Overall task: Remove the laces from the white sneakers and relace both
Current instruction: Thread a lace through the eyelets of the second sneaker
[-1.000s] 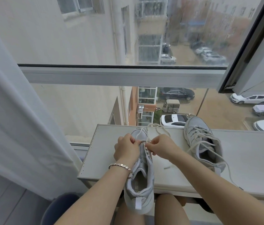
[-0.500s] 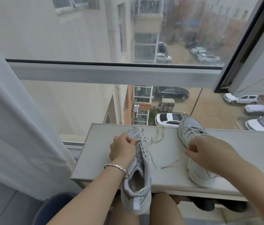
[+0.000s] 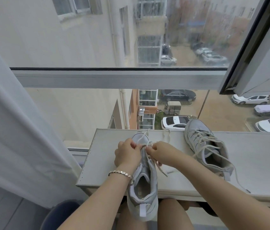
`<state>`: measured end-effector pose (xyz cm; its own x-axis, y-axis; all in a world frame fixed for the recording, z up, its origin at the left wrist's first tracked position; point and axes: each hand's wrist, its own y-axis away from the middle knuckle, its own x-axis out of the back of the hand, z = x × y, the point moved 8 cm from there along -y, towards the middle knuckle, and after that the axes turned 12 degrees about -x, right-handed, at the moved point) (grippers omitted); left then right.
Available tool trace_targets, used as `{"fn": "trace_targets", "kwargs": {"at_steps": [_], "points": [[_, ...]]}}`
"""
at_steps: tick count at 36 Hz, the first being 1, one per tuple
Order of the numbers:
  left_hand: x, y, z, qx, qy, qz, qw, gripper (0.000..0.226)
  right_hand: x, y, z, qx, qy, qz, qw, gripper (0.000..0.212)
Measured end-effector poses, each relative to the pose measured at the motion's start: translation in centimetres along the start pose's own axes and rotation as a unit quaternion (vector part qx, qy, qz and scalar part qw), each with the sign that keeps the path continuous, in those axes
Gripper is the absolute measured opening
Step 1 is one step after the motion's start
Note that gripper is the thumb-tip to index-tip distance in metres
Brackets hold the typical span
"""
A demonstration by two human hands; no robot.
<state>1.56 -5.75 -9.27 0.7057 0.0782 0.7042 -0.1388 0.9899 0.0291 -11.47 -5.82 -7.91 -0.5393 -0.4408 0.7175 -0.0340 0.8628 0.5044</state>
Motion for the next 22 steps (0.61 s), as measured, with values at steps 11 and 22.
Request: {"fn": "trace_targets", "kwargs": {"at_steps": [11, 22], "points": [[0.0, 0.0, 0.2, -0.005, -0.007, -0.001, 1.0, 0.021, -0.6, -0.3, 0.2, -0.065, -0.11, -0.029, 0.991, 0.035], [-0.5, -0.4, -0.1, -0.008, -0.021, -0.029, 0.999, 0.026, 5.1, 7.6, 0.8, 0.17, -0.414, 0.072, 0.892, 0.044]]}}
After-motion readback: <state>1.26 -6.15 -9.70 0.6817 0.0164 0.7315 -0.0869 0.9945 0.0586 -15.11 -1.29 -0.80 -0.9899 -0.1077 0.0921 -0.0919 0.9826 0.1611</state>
